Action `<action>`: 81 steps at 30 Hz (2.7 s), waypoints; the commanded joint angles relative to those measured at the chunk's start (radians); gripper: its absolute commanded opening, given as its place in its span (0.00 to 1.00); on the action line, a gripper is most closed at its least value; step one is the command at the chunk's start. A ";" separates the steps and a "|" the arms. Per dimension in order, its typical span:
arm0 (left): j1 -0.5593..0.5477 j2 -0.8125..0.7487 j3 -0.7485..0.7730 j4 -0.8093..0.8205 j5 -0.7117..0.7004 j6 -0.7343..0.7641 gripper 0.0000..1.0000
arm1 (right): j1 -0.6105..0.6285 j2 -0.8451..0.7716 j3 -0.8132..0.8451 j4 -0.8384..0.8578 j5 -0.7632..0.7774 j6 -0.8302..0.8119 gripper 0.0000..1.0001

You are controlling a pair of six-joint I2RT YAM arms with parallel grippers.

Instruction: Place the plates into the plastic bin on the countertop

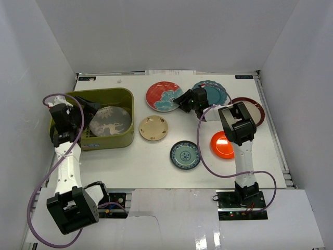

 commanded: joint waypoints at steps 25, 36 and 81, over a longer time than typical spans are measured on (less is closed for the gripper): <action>-0.468 0.149 0.296 0.164 0.303 -0.133 0.98 | -0.090 -0.685 -0.382 0.370 -0.201 0.086 0.08; -0.678 0.373 0.405 0.122 0.063 -0.001 0.90 | -0.090 -1.059 -0.650 0.360 -0.418 0.095 0.08; -0.161 -0.127 0.011 0.009 -0.543 0.014 0.00 | -0.093 -1.481 -0.816 -0.496 -0.293 -0.453 0.83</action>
